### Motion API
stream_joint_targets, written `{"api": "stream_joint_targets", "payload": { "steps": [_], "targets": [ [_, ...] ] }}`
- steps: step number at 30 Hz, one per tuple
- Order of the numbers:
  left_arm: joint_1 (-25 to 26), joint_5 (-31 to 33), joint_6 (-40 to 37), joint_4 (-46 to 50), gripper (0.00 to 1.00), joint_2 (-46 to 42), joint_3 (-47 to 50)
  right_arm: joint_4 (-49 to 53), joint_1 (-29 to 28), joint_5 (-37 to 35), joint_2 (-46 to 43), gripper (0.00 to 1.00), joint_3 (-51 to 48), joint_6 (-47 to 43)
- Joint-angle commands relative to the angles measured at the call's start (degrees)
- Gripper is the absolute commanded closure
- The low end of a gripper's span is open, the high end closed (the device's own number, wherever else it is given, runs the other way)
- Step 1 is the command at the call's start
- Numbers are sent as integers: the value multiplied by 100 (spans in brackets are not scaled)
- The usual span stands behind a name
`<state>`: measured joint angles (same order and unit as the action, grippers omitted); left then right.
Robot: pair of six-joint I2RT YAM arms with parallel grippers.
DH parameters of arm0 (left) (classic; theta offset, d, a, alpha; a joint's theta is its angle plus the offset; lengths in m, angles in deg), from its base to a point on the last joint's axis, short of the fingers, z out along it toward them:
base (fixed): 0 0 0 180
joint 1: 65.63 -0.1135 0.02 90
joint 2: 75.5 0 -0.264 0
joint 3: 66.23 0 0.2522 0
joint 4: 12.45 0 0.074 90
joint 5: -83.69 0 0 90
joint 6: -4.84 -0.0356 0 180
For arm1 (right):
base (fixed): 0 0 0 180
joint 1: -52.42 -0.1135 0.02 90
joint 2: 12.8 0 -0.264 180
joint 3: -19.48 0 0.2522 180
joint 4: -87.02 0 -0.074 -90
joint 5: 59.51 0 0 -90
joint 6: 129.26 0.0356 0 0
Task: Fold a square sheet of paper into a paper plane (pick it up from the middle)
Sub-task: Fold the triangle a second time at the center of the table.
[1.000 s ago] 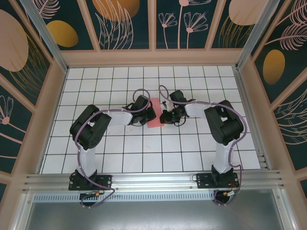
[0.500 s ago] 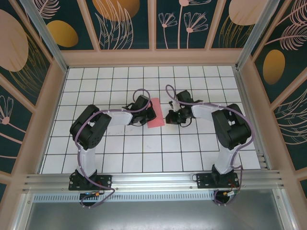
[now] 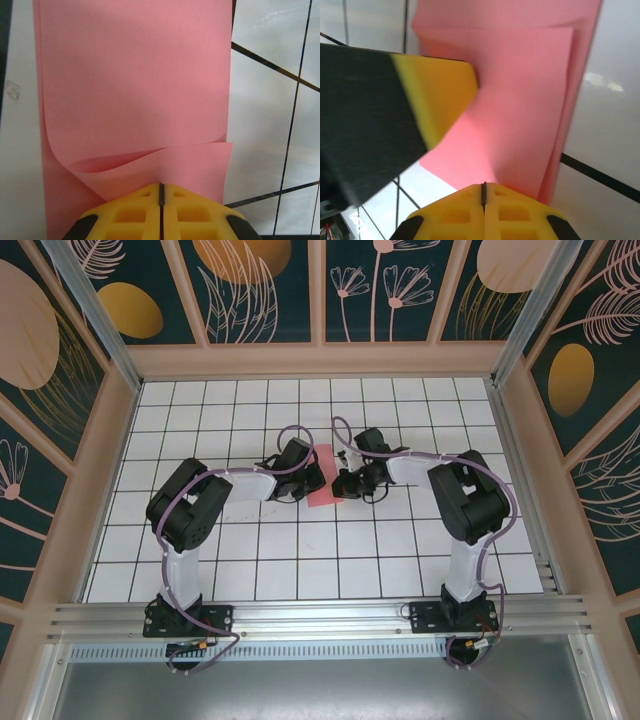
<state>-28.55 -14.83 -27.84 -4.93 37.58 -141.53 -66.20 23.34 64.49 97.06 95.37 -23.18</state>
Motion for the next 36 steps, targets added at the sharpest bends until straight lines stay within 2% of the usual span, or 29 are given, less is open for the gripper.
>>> {"api": "stream_joint_targets", "payload": {
  "steps": [1, 11, 18, 27, 36],
  "targets": [
    [-7, 154, -1, 403, 92, 271, 14, 87, 31, -111, 122, 97, 33, 88],
    [-16, 198, -30, 417, 92, 246, 98, -207, 365, -82, -438, 98, -1239, 299],
    [-8, 144, -88, 372, 92, 215, 79, -346, 403, 42, -1016, 98, -960, 400],
    [-15, -25, -216, 239, 92, 137, 19, -516, 323, 157, -345, 98, -440, 488],
    [-10, -209, -351, 59, 91, 91, -34, -410, 315, 139, -48, 98, -549, 372]
  ]
}}
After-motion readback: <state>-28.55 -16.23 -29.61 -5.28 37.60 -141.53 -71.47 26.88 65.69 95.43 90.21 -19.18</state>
